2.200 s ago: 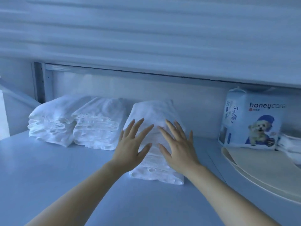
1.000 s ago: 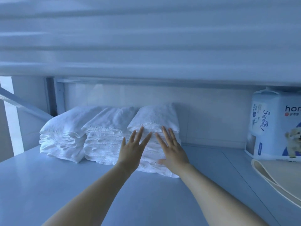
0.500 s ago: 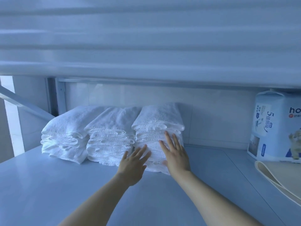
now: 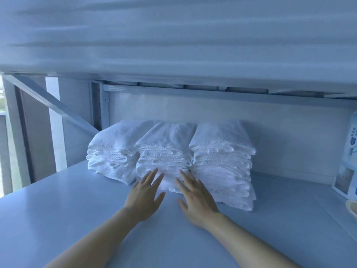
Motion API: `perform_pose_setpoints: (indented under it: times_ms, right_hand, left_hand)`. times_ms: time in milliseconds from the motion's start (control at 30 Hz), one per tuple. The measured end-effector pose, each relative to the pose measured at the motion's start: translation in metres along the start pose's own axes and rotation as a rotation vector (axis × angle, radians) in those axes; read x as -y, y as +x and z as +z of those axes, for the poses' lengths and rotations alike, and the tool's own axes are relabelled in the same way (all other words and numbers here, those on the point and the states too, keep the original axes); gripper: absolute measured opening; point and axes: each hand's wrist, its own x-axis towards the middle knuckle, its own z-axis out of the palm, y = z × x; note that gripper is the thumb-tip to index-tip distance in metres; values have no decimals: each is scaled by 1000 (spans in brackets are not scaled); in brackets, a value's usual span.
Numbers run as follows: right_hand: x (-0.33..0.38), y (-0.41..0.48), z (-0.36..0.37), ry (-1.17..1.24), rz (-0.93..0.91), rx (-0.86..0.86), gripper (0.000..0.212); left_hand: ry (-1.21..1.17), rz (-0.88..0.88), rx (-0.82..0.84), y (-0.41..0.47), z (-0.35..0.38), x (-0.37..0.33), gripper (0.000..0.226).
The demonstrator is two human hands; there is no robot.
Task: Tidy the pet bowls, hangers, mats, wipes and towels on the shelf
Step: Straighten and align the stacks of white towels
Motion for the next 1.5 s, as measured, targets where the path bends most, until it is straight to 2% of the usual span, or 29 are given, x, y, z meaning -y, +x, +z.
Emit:
perform_pose_setpoints:
  times_ms: [100,200,300,400,467,567,667,800,1033,1200,1300,1500]
  right_hand:
    - [12,15,11,-31,-6,95,63]
    - [12,25,18,-53,21,134,79]
    - [11,33,21,-24,69,169,79]
    - [14,44,17,47,131,180,108]
    - [12,53,17,99,161,160,113]
    - [11,53,27,132,160,108,112]
    - [5,43,40,175,108,4,111]
    - [8,31,32,262,125,-78,87]
    - [12,26,30,213,127,-88,85]
    - [13,25,30,155,122,-67,61]
    - [14,24,30,168,126,-78,71]
    - [12,24,32,165,134,-64,82]
  left_hand:
    - [3,14,82,-2,0,20,89]
    - [11,55,143,6,3,31,103]
    - [-12,53,164,16,11,35,111]
    - [-52,12,182,29,15,33,119]
    - [-100,-21,175,35,16,30,124]
    - [-217,-20,123,31,20,32,118]
    - [-300,44,0,26,15,45,101]
    - [-340,-7,-166,26,10,55,67]
    - [-251,-91,-350,25,1,54,56]
    - [-229,-296,-273,22,4,58,62]
    - [-242,-420,-161,22,11,63,69]
    - [-296,-441,-113,22,16,63,71]
